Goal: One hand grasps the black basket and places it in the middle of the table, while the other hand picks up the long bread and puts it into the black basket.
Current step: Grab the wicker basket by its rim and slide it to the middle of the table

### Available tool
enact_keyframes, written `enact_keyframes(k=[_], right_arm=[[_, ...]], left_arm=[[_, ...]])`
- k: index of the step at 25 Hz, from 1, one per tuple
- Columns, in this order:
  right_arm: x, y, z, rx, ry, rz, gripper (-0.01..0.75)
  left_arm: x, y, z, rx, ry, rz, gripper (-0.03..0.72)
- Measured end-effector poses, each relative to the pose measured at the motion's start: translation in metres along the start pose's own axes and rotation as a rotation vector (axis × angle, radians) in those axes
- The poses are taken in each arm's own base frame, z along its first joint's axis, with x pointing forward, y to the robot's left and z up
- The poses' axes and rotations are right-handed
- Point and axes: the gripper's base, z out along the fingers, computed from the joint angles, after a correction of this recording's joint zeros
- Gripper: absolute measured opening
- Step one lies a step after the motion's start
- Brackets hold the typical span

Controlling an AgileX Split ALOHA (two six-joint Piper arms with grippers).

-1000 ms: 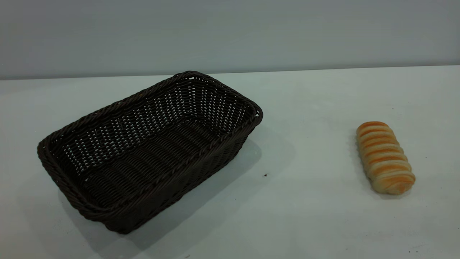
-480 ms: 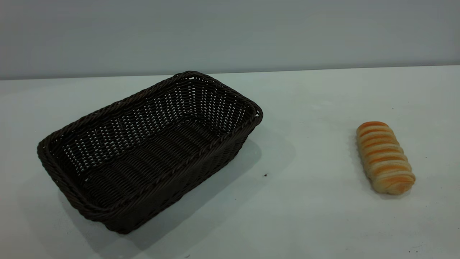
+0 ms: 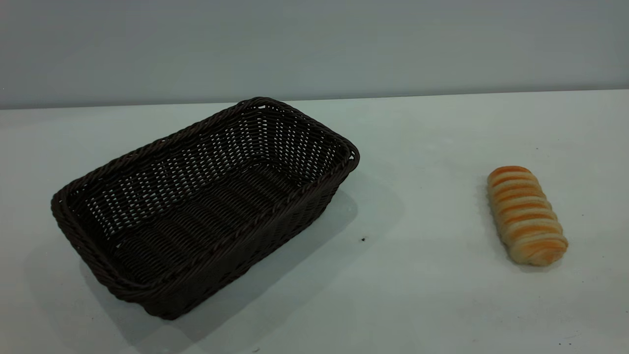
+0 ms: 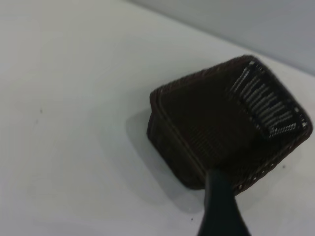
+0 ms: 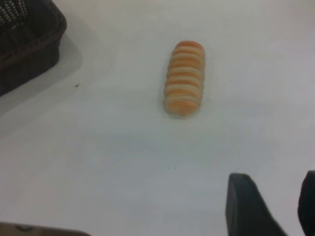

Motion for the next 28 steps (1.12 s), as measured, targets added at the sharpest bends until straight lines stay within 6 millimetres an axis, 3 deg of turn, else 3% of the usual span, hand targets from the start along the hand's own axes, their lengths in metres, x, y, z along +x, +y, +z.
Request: enact_keyframes(k=[5,11,15,21,28], right_arm=[[-0.001,0.003,0.000,-0.033,-0.007,0.087,0.243],[-0.003,0.008,0.000,-0.095,-0.025,0.145,0.243],[-0.003,0.009,-0.001,-0.107,-0.028,0.146,0.243],[-0.004,0.010,-0.001,-0.112,-0.031,0.146,0.243],[-0.003,0.011,-0.001,-0.122,-0.021,0.149,0.243]], left_arm=[[-0.026,-0.012,0.053,-0.076,0.162,-0.029,0.525],[-0.039,-0.020,0.120,-0.150,0.278,-0.257,0.525],[-0.034,-0.019,0.161,-0.203,0.371,-0.355,0.525],[-0.021,-0.012,0.213,-0.253,0.445,-0.367,0.525],[-0.001,0.000,0.252,-0.325,0.514,-0.379,0.525]])
